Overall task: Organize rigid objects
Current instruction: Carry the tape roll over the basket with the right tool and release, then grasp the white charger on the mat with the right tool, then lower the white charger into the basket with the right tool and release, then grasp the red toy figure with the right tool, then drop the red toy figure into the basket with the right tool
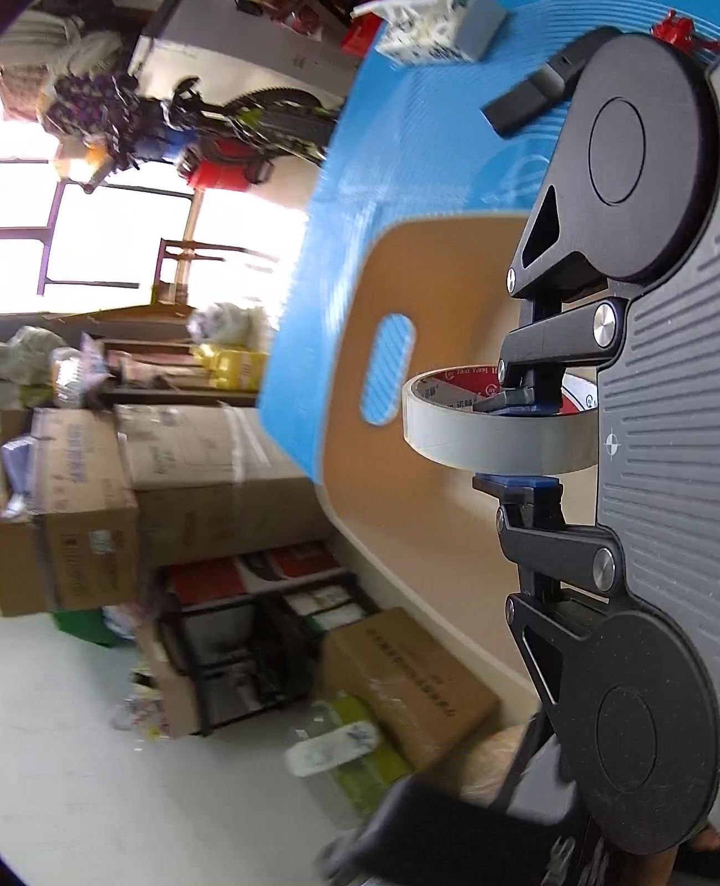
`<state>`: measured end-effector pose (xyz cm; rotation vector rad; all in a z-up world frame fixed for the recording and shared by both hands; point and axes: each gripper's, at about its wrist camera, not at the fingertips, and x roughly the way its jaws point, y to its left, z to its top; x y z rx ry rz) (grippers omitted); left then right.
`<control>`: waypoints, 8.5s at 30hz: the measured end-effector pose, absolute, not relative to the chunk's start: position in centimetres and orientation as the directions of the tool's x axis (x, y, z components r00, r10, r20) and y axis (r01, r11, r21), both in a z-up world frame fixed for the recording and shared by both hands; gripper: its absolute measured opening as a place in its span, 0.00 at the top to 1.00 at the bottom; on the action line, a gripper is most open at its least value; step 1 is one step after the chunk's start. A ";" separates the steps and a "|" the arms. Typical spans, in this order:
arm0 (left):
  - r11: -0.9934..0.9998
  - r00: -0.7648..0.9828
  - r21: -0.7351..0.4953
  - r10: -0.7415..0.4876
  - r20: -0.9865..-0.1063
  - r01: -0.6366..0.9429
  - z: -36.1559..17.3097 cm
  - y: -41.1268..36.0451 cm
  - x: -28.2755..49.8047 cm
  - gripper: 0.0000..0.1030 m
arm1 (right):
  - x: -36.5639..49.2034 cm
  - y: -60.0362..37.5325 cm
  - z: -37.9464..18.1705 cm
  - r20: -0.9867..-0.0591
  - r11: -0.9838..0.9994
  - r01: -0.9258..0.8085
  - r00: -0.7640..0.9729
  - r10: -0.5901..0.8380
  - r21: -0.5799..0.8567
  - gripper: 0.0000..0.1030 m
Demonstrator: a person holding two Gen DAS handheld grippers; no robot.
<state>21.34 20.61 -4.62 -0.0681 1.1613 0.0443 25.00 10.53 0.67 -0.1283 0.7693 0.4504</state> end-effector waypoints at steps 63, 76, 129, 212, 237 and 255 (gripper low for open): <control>0.997 0.388 -0.026 0.004 -0.921 -0.073 -4.5 21.0 21.5 0.96 | 27.8 -6.0 -9.4 -0.734 0.982 -0.180 0.661 0.157 0.047 0.27; 0.997 0.384 -0.017 0.013 -0.923 -0.074 -4.8 20.8 21.6 0.96 | 28.7 -4.9 -11.1 -0.756 0.971 -0.237 0.636 0.158 0.004 0.47; 0.997 0.389 -0.024 0.007 -0.921 -0.074 -4.6 20.7 21.7 0.96 | 24.4 11.6 -4.2 -0.814 0.867 -0.494 0.526 0.247 -0.056 0.59; 0.996 0.389 -0.016 0.018 -0.921 -0.083 -4.6 20.5 21.5 0.96 | 22.3 -13.1 -6.2 -0.710 0.954 -0.258 0.700 0.077 -0.151 0.59; 0.996 0.397 -0.023 0.011 -0.918 -0.082 -4.5 20.5 21.6 0.96 | 24.5 -1.8 2.3 -0.587 0.905 -0.405 0.767 0.260 -0.128 0.59; 0.996 0.403 -0.027 0.007 -0.915 -0.080 -4.4 20.4 21.6 0.96 | 24.8 8.8 -1.3 -0.714 0.826 -0.545 0.635 0.295 -0.144 0.59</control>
